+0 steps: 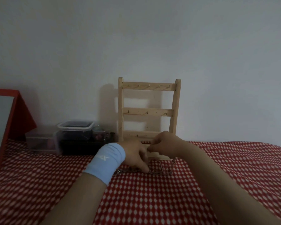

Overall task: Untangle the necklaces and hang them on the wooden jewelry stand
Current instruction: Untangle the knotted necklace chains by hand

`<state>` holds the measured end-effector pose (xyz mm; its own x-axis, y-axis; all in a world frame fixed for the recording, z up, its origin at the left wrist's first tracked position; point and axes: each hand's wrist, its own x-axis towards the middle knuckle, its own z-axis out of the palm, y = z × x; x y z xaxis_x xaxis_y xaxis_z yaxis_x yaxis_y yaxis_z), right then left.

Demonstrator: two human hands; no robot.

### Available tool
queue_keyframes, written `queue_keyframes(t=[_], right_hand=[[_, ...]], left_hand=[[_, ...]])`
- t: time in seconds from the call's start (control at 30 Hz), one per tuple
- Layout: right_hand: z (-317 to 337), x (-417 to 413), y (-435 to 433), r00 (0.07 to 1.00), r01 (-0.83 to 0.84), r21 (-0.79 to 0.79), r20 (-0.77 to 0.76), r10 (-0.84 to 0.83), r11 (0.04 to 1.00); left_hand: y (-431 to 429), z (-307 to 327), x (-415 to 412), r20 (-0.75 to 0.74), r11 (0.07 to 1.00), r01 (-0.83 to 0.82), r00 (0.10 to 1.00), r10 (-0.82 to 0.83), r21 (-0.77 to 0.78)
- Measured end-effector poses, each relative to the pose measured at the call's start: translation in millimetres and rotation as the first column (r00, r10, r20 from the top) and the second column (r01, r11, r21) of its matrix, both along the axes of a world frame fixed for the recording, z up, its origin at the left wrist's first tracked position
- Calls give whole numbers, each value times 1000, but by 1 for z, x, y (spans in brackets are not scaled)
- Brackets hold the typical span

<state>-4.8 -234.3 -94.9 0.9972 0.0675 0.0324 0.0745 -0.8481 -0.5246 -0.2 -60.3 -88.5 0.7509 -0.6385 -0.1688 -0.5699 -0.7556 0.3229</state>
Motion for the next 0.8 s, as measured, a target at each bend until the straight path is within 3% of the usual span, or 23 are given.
queue_keyframes(t=[0.1, 0.2, 0.33, 0.43, 0.53, 0.6, 0.63, 0.7, 0.73, 0.8], right_hand=[[-6, 6, -6, 999, -9, -69, 52, 13, 998], [-6, 5, -8, 998, -46, -84, 29, 49, 995], [-4, 3, -8, 993, -115, -118, 9, 117, 986], [-4, 0, -7, 988, -152, -133, -17, 151, 979], [-4, -2, -5, 985, -173, -118, -35, 170, 978], [-1, -3, -4, 983, -181, -115, -44, 177, 977], [0, -4, -4, 982, -183, -124, -69, 176, 975], [0, -4, -3, 972, -199, -194, -165, 168, 961], [-3, -3, -2, 961, -213, -247, -226, 157, 945], [-8, -2, 1, 943, -233, -332, -306, 129, 914]], left_hand=[[-2, -12, 2, -12, 993, 11, 1000, -10, 120], [2, -16, 7, -6, 992, -35, 999, 36, 118], [20, -9, 20, 75, 953, -199, 980, 187, 230], [37, 3, 25, 126, 791, -346, 936, 329, 505], [45, 10, 23, 188, 640, -366, 925, 331, 675], [44, 14, 21, 219, 696, -365, 931, 293, 618], [42, 15, 21, 222, 784, -334, 942, 253, 524], [29, 12, 19, 149, 960, -221, 969, 196, 174], [20, 9, 13, 96, 987, -160, 983, 156, 31], [2, -1, 2, 25, 996, -68, 997, 69, -50]])
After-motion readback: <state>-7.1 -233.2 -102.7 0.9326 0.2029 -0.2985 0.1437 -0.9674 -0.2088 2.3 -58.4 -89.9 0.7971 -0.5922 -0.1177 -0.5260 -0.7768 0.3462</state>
